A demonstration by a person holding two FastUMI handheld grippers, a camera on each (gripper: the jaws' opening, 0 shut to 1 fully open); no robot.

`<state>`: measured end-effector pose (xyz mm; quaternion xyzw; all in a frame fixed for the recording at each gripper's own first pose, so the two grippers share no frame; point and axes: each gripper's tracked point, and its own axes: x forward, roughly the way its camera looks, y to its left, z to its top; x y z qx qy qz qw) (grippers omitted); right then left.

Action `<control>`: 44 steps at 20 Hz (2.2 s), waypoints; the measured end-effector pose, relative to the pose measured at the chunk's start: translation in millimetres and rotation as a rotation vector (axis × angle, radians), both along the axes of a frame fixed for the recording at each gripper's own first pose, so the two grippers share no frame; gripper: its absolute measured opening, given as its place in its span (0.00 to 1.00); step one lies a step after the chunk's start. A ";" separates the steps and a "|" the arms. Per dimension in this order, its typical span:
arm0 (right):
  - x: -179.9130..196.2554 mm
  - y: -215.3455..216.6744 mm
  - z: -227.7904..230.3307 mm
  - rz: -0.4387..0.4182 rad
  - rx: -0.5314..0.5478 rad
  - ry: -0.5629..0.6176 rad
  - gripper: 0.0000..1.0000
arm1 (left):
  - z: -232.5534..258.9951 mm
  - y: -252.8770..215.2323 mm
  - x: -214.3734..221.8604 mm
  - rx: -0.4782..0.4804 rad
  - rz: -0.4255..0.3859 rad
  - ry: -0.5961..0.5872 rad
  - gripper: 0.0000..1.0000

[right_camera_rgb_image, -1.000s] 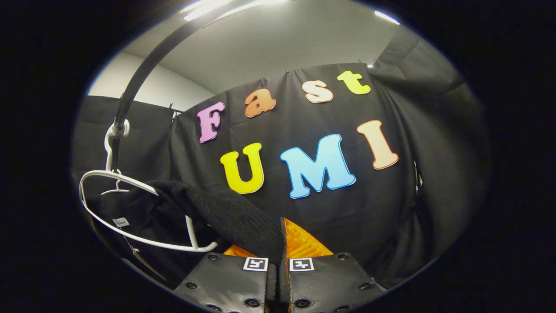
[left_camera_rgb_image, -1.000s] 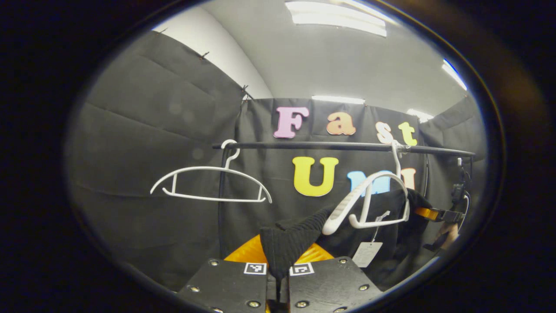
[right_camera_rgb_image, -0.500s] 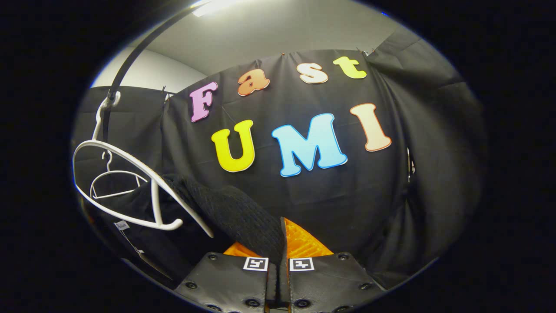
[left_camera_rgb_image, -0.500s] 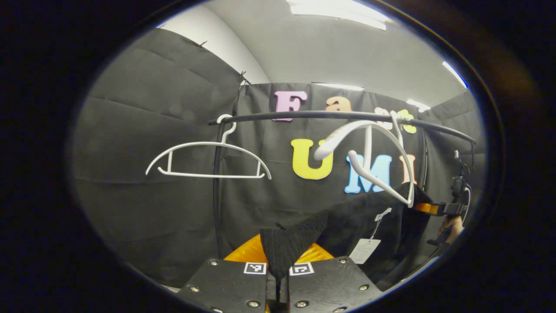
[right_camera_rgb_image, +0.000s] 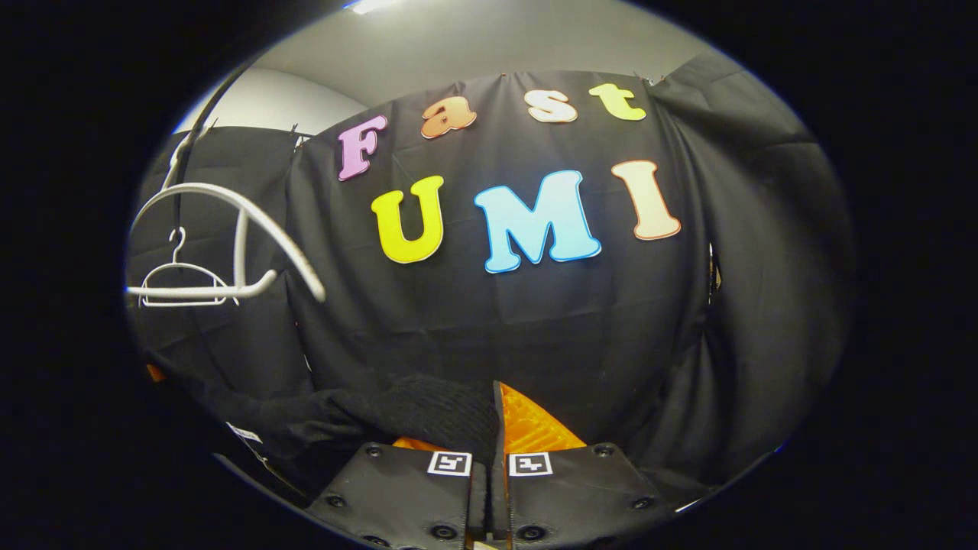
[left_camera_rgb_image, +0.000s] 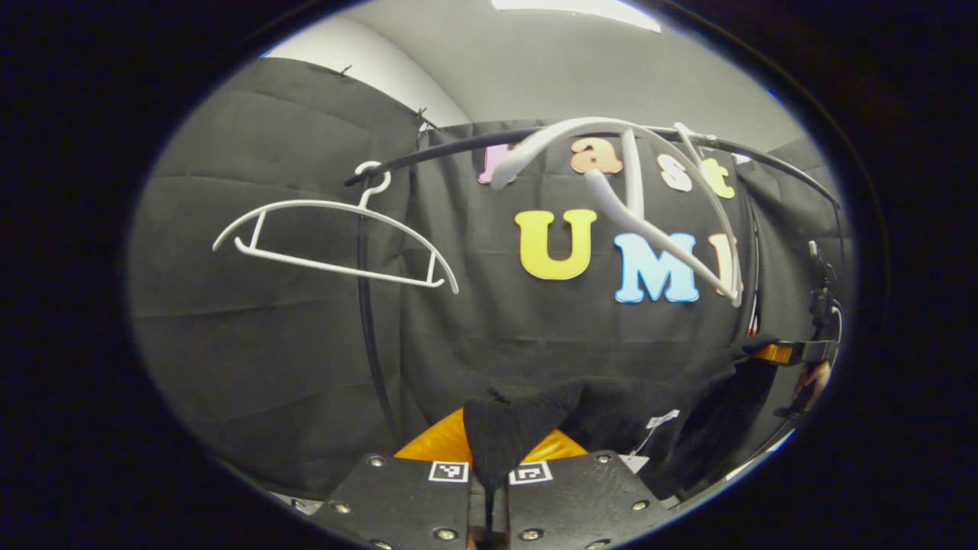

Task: Grasp the clothes on the hanger with both hands and then place them into the laundry hamper below.

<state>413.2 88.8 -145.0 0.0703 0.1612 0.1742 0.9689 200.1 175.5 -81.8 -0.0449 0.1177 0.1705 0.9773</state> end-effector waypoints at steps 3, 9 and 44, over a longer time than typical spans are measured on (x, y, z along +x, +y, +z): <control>-12.2 -1.6 -10.0 0.017 -0.007 0.011 0.03 | -11.2 -5.4 -19.9 0.002 0.008 0.032 0.05; -48.2 -2.6 -16.1 0.057 -0.009 0.019 0.04 | -17.8 -40.4 -27.9 0.031 -0.029 0.061 0.05; -262.1 93.1 -155.7 0.151 -0.107 0.249 0.03 | -177.8 -168.0 -13.7 -0.084 -0.290 0.207 0.05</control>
